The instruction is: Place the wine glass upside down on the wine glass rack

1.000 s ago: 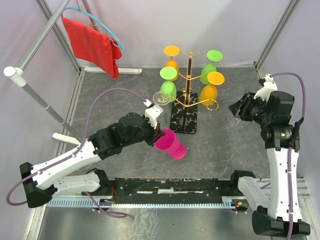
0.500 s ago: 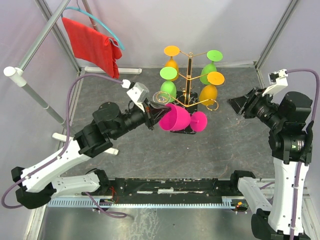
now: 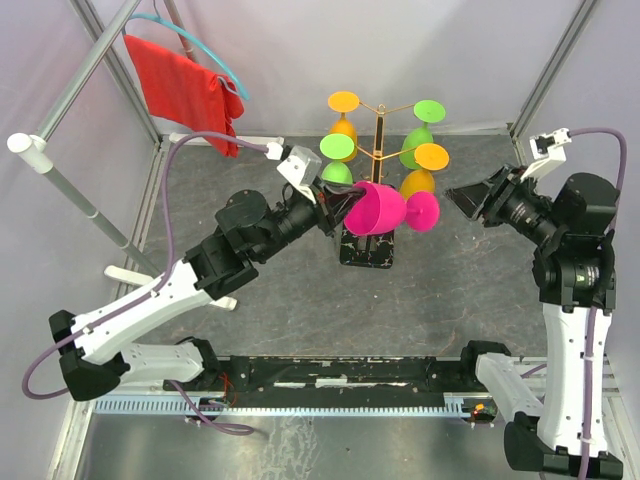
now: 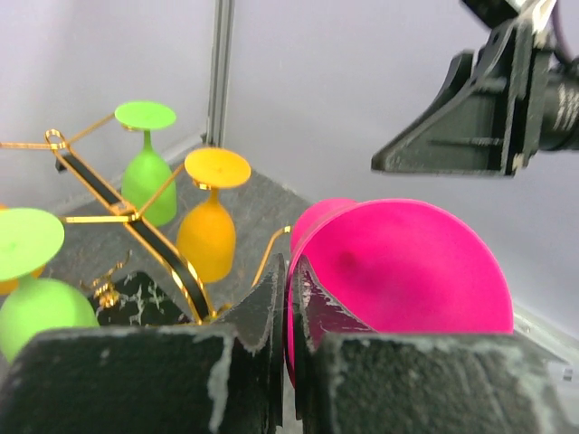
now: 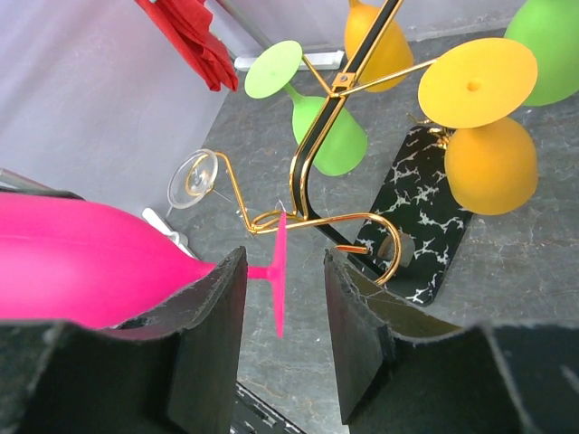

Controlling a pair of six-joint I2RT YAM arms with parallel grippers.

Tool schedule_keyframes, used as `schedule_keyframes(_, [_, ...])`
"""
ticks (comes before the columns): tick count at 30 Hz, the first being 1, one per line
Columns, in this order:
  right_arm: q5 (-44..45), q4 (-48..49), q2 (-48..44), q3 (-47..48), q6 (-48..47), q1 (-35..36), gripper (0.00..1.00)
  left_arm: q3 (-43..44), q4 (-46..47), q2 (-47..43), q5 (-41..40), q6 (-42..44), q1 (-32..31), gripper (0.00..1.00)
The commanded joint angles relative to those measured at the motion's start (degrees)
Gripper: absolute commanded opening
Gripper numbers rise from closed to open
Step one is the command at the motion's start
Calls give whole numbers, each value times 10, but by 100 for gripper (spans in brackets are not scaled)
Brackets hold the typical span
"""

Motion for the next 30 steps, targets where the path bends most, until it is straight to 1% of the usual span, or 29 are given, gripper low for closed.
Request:
schedule_keyframes(1, [-12,31,7,-7,-1,7,47,48,93,18,-9,21,-2,3])
schedule_keyframes(8, [-6,36,23,-16,-11,25,46,70,102,40,-15,31,-2,3])
schedule_keyframes(11, [2,44,26,-20,-14,37,41,71,104,45,-15,33,-2,3])
schedule_keyframes(12, [4,48,26,-23,-15,42,37,71,106,45,-16,33,-2,3])
schedule_keyframes(15, [10,56,31,-26,-15,56,20,70,109,45,-15,34,-2,3])
schedule_keyframes(17, [19,58,35,-24,-17,67,5,70,109,44,-15,36,-2,3])
schedule_keyframes(18, [25,59,35,-23,-20,71,2,69,107,43,-15,37,-2,3])
schedule_keyframes(19, [30,59,36,-23,-24,74,1,69,104,42,-16,39,-1,5])
schedule_keyframes(21, [42,60,37,-20,-35,79,1,65,97,38,-19,42,-2,25])
schedule_keyframes(22, [49,60,38,-19,-41,80,1,62,93,34,-21,42,-1,37])
schedule_keyframes(25, [73,53,47,-5,-64,80,1,44,66,14,-38,46,-2,77])
schedule_keyframes(26, [81,49,53,4,-75,80,1,36,52,4,-47,48,-2,94])
schedule_keyframes(27, [90,46,60,14,-86,80,1,26,31,-7,-56,50,-2,100])
schedule_keyframes(30, [105,38,82,49,-114,80,1,5,-38,-47,-91,51,-1,99])
